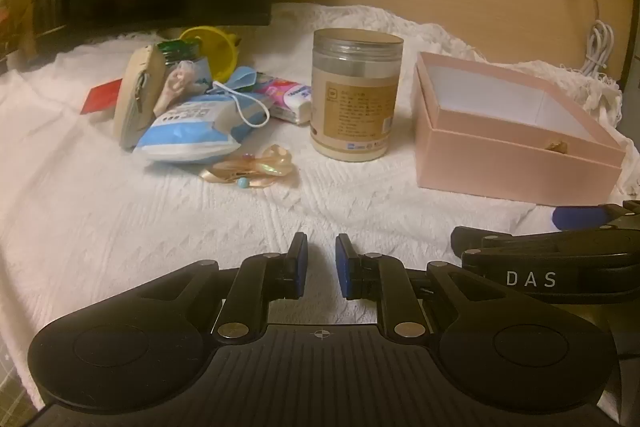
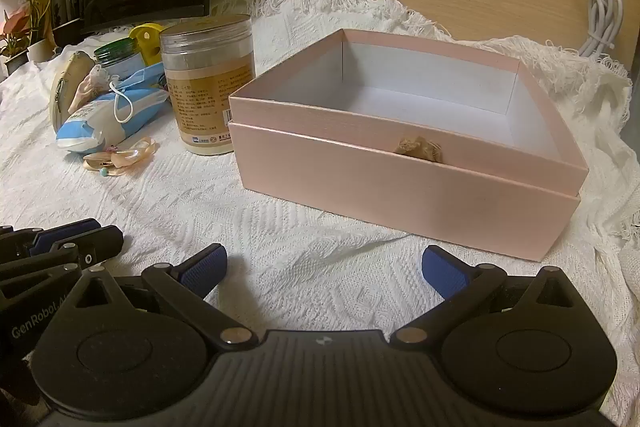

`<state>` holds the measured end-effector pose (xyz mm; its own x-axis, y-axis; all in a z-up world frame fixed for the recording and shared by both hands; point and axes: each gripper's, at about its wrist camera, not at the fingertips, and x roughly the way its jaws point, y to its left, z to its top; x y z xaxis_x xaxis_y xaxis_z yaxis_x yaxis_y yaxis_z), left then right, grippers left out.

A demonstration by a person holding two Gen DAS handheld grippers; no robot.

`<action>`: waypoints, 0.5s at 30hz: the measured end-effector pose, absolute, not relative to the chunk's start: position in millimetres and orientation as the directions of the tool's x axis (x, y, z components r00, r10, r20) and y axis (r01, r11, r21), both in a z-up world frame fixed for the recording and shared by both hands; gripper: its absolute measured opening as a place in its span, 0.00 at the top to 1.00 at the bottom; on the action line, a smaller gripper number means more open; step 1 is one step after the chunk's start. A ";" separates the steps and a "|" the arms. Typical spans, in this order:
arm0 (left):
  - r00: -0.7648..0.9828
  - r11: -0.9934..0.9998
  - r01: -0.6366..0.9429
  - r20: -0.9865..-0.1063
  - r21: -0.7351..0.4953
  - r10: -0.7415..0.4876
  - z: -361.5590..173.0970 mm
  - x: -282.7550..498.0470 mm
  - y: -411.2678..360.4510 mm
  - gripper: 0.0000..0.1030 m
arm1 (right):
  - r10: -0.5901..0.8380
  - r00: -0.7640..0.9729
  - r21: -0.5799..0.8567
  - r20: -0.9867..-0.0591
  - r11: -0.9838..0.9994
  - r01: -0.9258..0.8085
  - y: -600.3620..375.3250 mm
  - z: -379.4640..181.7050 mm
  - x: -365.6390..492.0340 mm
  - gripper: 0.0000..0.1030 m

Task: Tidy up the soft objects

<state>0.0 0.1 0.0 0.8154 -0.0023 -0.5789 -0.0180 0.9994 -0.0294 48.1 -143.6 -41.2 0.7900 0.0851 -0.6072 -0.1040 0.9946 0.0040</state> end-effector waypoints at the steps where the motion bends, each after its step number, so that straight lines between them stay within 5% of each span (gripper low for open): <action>1: 0.815 0.999 -0.018 -0.579 -0.032 -0.004 0.1 0.0 0.2 0.83 | 0.085 0.790 0.004 -0.607 0.995 -0.104 -143.6 -41.2 48.1 0.00; 15: 0.815 0.999 -0.018 -0.579 -0.034 -0.005 0.2 0.1 0.3 0.83 | 0.085 0.790 0.004 -0.607 0.995 -0.104 -143.4 -41.6 48.2 0.00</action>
